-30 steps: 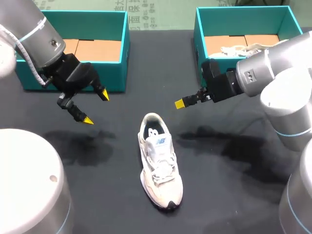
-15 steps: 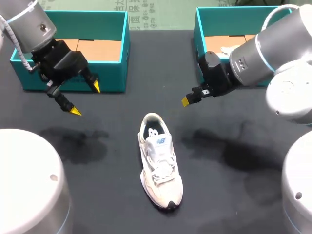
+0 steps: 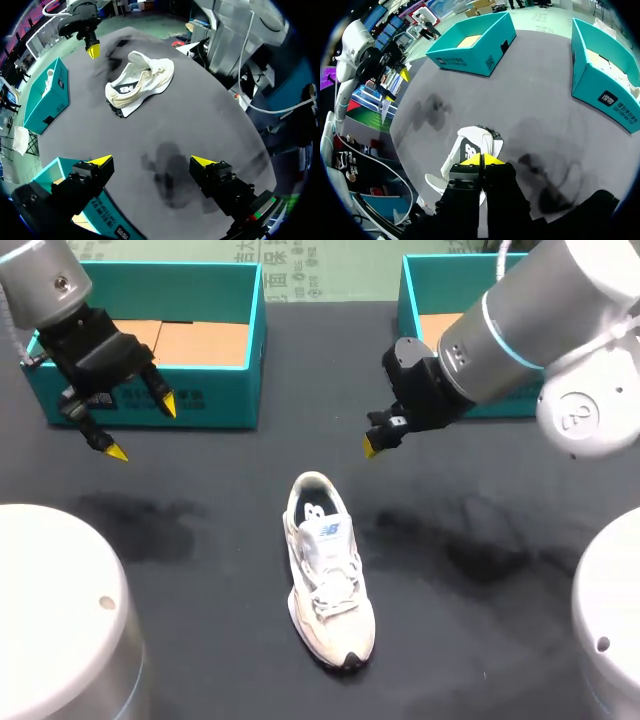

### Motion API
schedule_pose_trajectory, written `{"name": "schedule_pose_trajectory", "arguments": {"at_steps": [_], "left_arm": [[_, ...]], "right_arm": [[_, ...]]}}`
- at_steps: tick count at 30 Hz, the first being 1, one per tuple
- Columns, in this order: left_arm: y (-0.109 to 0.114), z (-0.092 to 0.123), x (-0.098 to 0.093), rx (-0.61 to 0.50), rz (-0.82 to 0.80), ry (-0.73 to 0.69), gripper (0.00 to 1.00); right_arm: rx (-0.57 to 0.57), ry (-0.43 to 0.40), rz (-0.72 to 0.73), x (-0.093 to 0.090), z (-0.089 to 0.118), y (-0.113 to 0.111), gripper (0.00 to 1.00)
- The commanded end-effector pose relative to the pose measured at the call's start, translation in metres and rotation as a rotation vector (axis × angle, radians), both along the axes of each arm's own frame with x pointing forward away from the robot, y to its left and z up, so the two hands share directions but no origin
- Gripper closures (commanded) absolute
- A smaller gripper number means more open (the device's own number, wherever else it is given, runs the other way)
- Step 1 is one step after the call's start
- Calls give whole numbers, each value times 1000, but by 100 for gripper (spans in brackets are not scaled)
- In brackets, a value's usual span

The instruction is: Take the shoe out of the shoebox, open the shoe tongue, remove and reinsert the insole, then place the shoe into the shoebox

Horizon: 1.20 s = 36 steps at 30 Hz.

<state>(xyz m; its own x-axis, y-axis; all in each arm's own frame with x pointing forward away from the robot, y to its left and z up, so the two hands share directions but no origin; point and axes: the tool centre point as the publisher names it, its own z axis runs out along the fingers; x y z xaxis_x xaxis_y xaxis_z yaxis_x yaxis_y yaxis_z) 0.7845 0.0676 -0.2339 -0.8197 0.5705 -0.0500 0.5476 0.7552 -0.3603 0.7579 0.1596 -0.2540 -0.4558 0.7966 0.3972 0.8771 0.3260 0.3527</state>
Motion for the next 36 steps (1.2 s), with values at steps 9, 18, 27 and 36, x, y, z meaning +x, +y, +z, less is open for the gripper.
{"name": "schedule_pose_trajectory", "arguments": {"at_steps": [9,18,27,36], "left_arm": [[37,18,27,9,-173,2,0],[42,17,31,13,-224,-10,0],[71,20,48,11,-232,-17,0],[83,23,59,24,-243,-14,0]], "right_arm": [[-482,-121,-266,-19,7,32,100],[-502,-145,-249,-18,3,48,100],[-604,-148,-323,-28,-22,85,100],[-618,-114,-358,-30,-26,87,100]]}}
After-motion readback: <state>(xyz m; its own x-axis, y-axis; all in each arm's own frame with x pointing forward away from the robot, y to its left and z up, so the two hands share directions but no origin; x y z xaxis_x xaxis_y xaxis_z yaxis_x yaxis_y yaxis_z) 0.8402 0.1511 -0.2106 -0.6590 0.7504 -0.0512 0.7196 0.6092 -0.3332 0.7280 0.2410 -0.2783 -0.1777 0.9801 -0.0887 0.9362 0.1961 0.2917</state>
